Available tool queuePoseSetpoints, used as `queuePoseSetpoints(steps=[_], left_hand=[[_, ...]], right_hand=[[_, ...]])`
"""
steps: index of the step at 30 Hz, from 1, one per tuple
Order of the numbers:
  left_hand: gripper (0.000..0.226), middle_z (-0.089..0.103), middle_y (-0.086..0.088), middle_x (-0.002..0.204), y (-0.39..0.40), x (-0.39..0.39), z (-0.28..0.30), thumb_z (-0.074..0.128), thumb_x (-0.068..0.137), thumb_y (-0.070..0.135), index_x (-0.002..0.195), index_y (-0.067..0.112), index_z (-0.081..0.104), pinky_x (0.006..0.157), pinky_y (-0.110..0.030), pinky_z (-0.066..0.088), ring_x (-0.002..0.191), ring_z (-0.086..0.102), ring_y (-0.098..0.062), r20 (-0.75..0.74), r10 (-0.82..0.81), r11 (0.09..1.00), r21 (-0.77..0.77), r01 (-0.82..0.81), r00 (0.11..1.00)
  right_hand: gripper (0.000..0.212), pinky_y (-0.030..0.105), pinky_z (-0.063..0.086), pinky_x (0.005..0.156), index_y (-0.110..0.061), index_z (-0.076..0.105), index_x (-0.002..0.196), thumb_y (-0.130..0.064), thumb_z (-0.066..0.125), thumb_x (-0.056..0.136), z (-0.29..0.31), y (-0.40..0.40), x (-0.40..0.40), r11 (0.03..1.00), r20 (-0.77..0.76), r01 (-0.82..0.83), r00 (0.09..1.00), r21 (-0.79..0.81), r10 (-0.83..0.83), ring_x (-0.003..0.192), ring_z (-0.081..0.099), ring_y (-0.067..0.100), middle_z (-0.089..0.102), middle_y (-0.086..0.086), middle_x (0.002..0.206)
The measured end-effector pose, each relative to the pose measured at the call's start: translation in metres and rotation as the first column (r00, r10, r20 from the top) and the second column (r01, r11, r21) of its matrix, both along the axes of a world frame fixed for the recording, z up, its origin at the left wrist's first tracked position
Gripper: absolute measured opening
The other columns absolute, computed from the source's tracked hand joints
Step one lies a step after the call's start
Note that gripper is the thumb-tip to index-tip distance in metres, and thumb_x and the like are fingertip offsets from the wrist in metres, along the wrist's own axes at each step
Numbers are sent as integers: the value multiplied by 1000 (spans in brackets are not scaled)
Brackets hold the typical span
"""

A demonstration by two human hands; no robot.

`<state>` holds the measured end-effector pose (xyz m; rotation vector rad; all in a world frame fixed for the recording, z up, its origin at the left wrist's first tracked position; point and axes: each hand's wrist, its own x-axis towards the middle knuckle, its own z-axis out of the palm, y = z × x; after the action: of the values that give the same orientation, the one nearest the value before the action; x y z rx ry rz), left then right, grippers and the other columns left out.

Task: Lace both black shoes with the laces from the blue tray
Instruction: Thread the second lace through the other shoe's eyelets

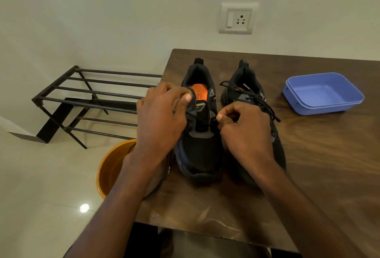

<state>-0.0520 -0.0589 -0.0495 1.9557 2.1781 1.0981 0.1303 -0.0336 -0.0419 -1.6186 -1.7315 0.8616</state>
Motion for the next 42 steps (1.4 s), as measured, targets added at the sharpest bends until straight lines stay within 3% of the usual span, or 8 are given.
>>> queuePoseSetpoints(steps=[10,15,20,24,32,35,38,42], left_hand=[[11,69,16,97,-1,-8,-4,77,92,27,102,27,72,89,-31,58,96,67,-1,294,-57,959,-248,134,954],[21,68,8,91,1,-4,-6,81,87,28,104,21,71,81,-34,60,85,65,-6,258,-110,958,-230,171,960],[18,67,10,81,2,-1,-6,81,88,26,100,28,68,77,-31,57,78,64,-3,247,-141,948,-245,203,959],[13,69,12,83,2,0,-5,76,91,12,91,25,72,82,-31,58,81,65,-2,252,-182,946,-218,239,950],[15,68,13,87,2,-1,-4,70,95,8,90,23,70,81,-21,53,87,64,-2,200,-185,948,-220,228,962],[18,67,12,88,2,0,-3,69,95,9,89,26,68,80,-18,50,87,64,-2,193,-183,946,-232,226,964],[22,67,11,88,1,1,-4,69,95,8,87,28,66,78,-17,48,87,64,-3,215,-185,946,-225,232,959],[22,68,10,89,1,2,-3,68,96,8,87,28,66,78,-18,48,88,64,-4,209,-180,948,-225,226,961]], right_hand=[[12,27,57,48,-16,49,116,-19,38,112,30,13,18,970,-635,60,746,-237,-201,70,77,29,78,9,97],[20,22,50,61,-20,50,122,-26,58,104,22,21,39,970,-164,179,975,167,-151,72,68,5,67,-1,117],[29,25,49,82,-26,63,125,-22,68,97,18,12,26,904,333,-208,940,373,78,105,58,7,59,-6,129],[18,33,50,96,-29,73,115,-24,68,98,9,13,19,960,390,-261,898,101,203,109,62,11,70,-8,119],[22,16,39,82,-20,68,118,-12,61,99,37,25,61,787,83,292,914,544,-397,95,51,3,63,-1,127],[29,7,36,76,-21,65,125,-17,66,97,28,14,44,862,295,-5,941,506,-168,97,44,1,53,-3,136],[18,30,53,84,-30,71,113,-39,68,97,13,10,21,939,437,-240,892,246,113,98,59,9,63,-8,120],[7,40,57,89,-33,75,100,-31,68,97,12,16,20,972,379,-229,905,48,194,93,65,10,72,-10,102]])
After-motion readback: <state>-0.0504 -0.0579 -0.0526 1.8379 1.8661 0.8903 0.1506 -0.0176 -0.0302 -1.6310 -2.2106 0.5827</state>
